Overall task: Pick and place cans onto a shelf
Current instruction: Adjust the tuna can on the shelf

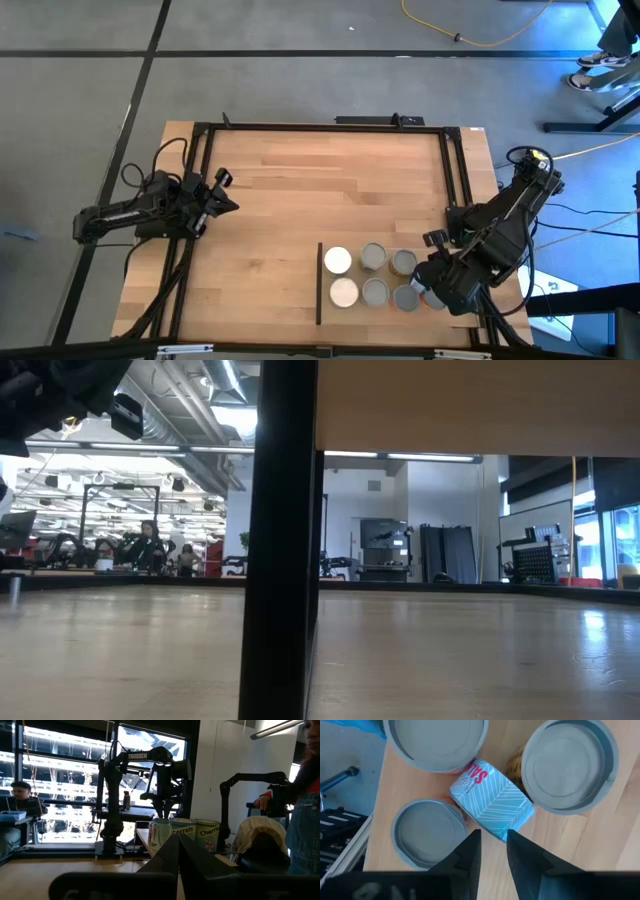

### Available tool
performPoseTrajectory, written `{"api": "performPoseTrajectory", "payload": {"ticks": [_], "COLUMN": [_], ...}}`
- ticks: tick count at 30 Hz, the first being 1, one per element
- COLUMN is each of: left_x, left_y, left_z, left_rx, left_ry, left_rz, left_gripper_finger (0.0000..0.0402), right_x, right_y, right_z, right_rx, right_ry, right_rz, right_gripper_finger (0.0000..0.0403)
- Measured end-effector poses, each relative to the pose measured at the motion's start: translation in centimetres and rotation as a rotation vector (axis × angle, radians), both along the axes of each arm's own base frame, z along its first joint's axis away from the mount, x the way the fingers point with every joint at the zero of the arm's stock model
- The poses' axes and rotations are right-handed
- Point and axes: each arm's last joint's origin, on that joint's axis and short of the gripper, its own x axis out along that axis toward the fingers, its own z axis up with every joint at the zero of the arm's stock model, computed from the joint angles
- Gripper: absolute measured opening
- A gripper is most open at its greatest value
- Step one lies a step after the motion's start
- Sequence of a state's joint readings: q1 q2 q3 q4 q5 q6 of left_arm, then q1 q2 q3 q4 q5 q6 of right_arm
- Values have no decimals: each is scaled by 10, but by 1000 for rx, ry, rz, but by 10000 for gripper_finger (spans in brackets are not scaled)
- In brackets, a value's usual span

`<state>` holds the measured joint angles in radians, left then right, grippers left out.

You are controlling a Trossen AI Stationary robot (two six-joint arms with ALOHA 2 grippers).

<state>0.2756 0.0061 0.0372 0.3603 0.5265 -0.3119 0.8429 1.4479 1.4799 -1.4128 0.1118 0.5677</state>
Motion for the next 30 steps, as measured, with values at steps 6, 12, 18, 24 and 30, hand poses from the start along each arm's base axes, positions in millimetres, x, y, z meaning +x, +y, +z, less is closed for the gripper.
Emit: {"api": "performPoseTrajectory", "payload": {"ticks": [6, 12, 18, 24, 30], "left_x": [0, 0, 0, 0, 0], "left_y": [0, 0, 0, 0, 0], "left_z": [0, 0, 0, 0, 0], "left_rx": [0, 0, 0, 0, 0], "left_ry": [0, 0, 0, -1, 0], "left_rz": [0, 0, 0, 0, 0], "left_gripper_finger": [0, 0, 0, 0, 0], "right_x": [0, 0, 1, 7, 9], "right_y": [0, 0, 1, 8, 10], "right_z": [0, 0, -1, -10, -13], "right_rx": [2, 10, 1, -24, -32], "right_ry": [-1, -5, -8, 23, 32], "right_rz": [-4, -27, -33, -30, -31], "right_gripper_finger": [94, 94, 94, 94, 94]}}
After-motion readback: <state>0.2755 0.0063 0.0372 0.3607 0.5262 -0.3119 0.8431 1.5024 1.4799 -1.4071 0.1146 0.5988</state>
